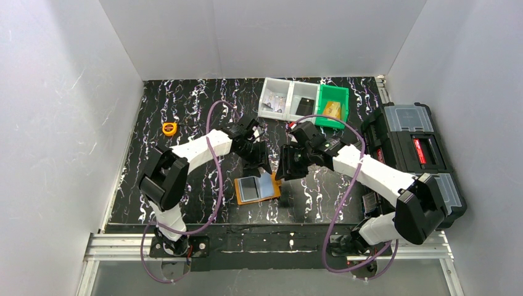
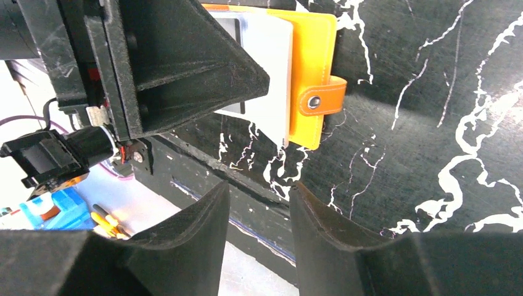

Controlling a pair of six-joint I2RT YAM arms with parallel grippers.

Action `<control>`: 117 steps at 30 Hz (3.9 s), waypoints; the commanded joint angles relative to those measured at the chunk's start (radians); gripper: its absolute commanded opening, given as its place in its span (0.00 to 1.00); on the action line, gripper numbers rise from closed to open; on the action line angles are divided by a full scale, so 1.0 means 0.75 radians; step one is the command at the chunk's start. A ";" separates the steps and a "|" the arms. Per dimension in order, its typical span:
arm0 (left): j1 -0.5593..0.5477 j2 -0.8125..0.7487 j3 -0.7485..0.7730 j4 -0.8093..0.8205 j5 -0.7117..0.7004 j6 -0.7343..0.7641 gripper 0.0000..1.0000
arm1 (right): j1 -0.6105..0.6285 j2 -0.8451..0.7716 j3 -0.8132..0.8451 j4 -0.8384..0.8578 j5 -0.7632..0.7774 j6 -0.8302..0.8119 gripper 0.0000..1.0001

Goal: Take the credit cards out of the card holder
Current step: Remove the credit card from the card holder.

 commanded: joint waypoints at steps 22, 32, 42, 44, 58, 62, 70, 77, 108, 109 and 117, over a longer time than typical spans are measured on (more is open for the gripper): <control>0.189 -0.255 -0.287 -0.179 -0.164 0.082 0.09 | 0.065 0.552 0.201 0.386 -0.385 0.126 0.34; 0.181 -0.145 -0.314 -0.079 -0.123 0.073 0.07 | 0.059 0.635 0.111 0.469 -0.368 0.139 0.33; 0.151 -0.083 -0.327 -0.080 -0.168 0.030 0.04 | 0.041 0.671 0.021 0.568 -0.397 0.163 0.33; 0.144 -0.074 -0.329 -0.080 -0.180 0.016 0.04 | 0.039 0.678 0.004 0.599 -0.412 0.175 0.33; 0.123 -0.016 -0.313 -0.130 -0.259 -0.025 0.00 | -0.052 0.650 -0.208 0.959 -0.606 0.306 0.33; 0.122 -0.009 -0.314 -0.137 -0.269 -0.027 0.00 | -0.085 0.645 -0.280 1.131 -0.677 0.386 0.33; 0.122 -0.002 -0.311 -0.140 -0.263 -0.026 0.00 | -0.098 0.691 -0.334 1.361 -0.769 0.530 0.26; 0.123 -0.001 -0.313 -0.138 -0.259 -0.025 0.00 | -0.099 0.735 -0.335 1.418 -0.779 0.570 0.16; 0.137 -0.050 -0.385 -0.160 -0.321 0.001 0.00 | -0.117 0.693 -0.346 1.295 -0.697 0.437 0.27; 0.136 -0.048 -0.385 -0.160 -0.320 0.001 0.00 | -0.114 0.700 -0.338 1.294 -0.699 0.439 0.27; 0.135 -0.036 -0.377 -0.154 -0.309 0.005 0.00 | -0.105 0.744 -0.310 1.302 -0.710 0.446 0.23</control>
